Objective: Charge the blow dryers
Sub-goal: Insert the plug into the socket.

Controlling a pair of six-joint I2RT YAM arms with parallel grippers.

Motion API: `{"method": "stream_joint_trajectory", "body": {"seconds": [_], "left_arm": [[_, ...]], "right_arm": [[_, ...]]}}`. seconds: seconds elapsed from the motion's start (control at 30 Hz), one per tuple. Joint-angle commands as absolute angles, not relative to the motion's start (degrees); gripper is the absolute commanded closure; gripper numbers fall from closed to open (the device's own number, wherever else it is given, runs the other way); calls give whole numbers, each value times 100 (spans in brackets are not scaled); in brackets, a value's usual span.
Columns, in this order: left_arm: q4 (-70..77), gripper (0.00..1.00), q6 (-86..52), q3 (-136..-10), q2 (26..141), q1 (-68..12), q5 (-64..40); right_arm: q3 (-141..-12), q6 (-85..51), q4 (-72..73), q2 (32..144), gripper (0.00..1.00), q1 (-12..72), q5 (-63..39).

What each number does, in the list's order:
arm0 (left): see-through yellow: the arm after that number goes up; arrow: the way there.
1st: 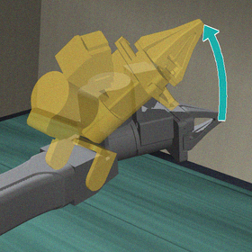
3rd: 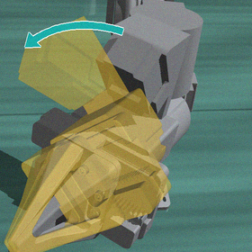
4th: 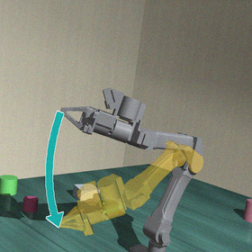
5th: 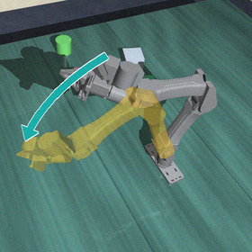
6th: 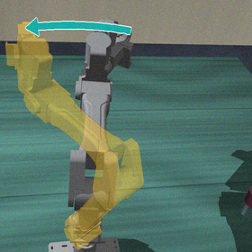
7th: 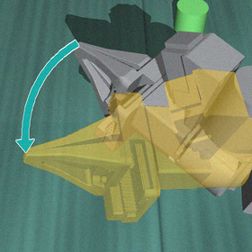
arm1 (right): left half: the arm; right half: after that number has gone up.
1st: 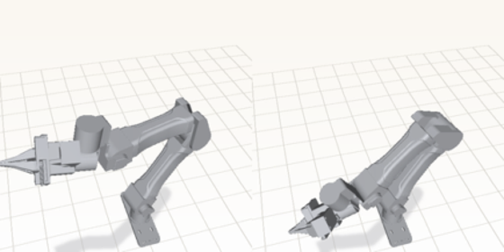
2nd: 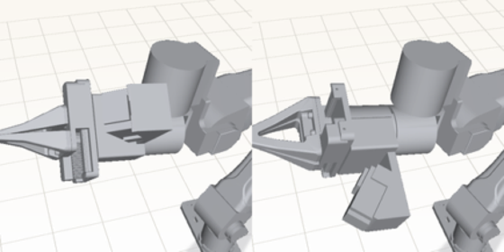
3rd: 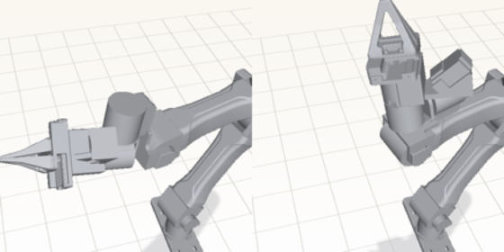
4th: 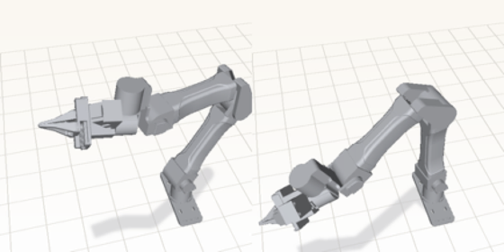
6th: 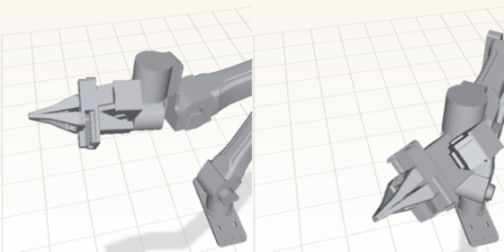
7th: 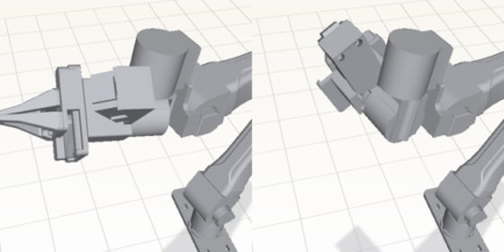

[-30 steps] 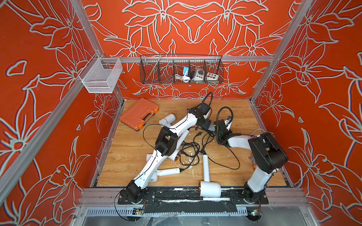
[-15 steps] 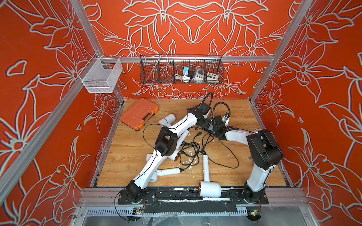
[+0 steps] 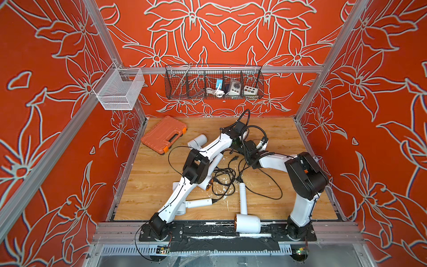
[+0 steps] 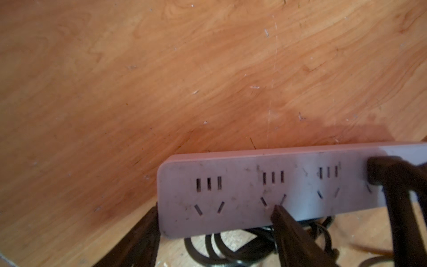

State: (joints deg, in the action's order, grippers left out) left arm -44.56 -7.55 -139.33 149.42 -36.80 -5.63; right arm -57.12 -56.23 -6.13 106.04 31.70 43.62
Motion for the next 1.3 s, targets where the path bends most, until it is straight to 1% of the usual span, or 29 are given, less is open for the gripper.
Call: {"method": "stream_joint_trajectory", "body": {"seconds": [0.0,0.07,0.2,0.37,0.43,0.7,0.9,1.13,1.27], "left_arm": [[-4765,26,-739,-13802,14920,-3649,-590],[-4771,26,-730,-13790,14889,-3647,-589],[-4778,26,-721,-13790,14862,-3639,-589],[-4764,26,-747,-13788,14854,-3606,-674],[-4755,26,-751,-13786,14850,-3604,-692],[-4768,26,-743,-13787,14784,-3518,-787],[-4747,26,-763,-13763,14763,-3498,-835],[-4720,26,-791,-13757,14688,-3464,-826],[-4688,25,-826,-13718,14537,-3370,-790]], "right_arm": [[-5185,-6072,-1728,10847,100,3474,3459],[-5312,-5909,-1850,10904,100,3464,3264],[-5700,-6019,-2479,11100,100,3480,2902],[-5503,-6175,-2383,11023,100,3483,2602],[-5623,-6079,-2525,11076,100,3481,2595],[-6137,-5752,-2995,11180,100,3286,2646],[-7152,-4999,-3675,11442,100,3076,3033],[-7732,-4390,-3689,11747,100,2838,3385],[-7770,-3995,-3380,11791,100,2612,3561]]}}
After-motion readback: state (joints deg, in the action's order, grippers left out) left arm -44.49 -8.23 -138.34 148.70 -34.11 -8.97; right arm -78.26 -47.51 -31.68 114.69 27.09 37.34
